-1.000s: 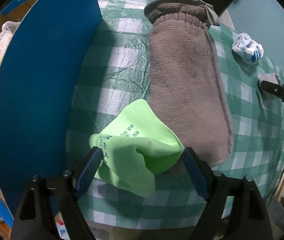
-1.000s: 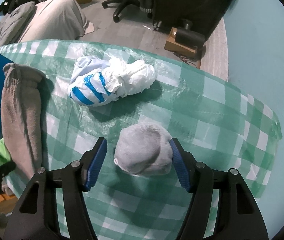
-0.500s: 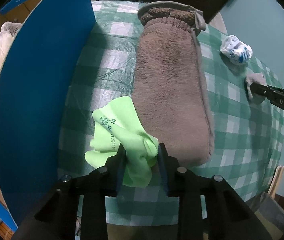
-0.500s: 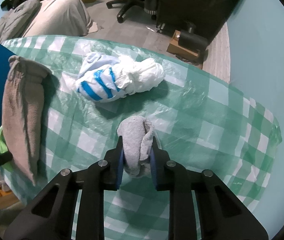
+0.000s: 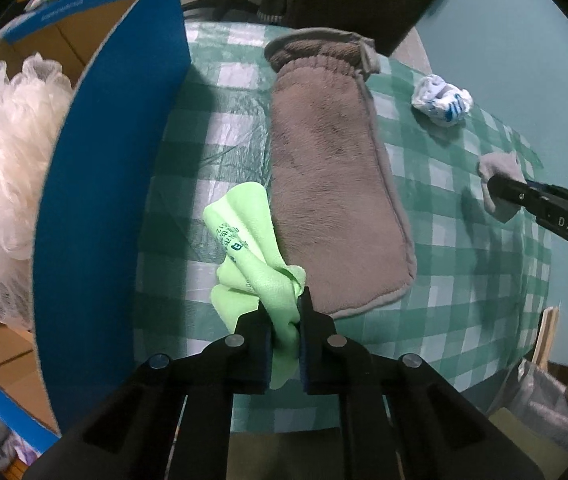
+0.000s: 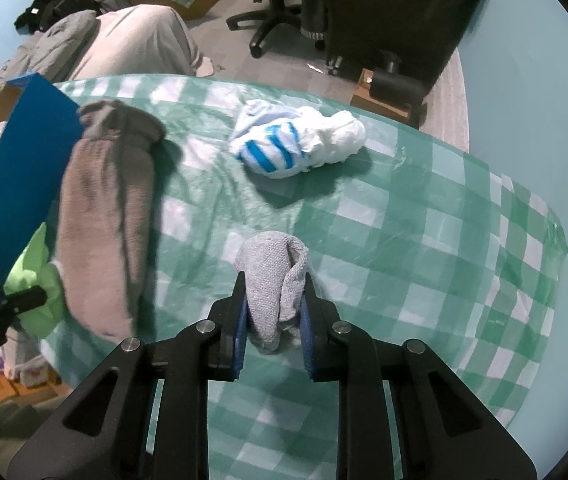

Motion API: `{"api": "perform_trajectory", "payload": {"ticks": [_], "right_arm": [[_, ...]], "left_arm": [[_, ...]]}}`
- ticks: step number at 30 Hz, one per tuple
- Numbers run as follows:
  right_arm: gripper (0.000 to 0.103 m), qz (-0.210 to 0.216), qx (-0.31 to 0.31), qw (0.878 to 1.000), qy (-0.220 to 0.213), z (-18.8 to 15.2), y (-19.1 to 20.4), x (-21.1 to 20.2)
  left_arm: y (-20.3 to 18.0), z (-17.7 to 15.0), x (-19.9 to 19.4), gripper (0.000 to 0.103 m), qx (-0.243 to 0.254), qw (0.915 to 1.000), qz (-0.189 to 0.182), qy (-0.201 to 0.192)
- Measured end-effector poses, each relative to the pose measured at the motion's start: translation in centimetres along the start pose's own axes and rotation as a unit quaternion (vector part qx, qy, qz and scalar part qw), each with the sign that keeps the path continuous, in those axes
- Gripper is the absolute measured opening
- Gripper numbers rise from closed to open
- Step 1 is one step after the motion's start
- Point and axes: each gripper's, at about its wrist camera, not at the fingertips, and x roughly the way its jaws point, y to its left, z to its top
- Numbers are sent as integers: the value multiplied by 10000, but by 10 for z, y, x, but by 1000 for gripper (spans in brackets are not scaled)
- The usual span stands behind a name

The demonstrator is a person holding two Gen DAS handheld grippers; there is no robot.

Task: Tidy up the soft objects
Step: 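Lift and carry the cloth and grey sock with both tools over the box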

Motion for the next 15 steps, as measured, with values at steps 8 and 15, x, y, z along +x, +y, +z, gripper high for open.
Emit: {"api": "perform_trajectory", "payload": {"ticks": [8,15], "right_arm": [[20,141,-30,9998,-156,-4,24,-26],[20,271,-87,9993,-254,-3,46,-43]], "left_arm": [[-6,0,-22,9,377,9990,93,-199],[-7,-5,-49,9,592,9973,45,-435]]}}
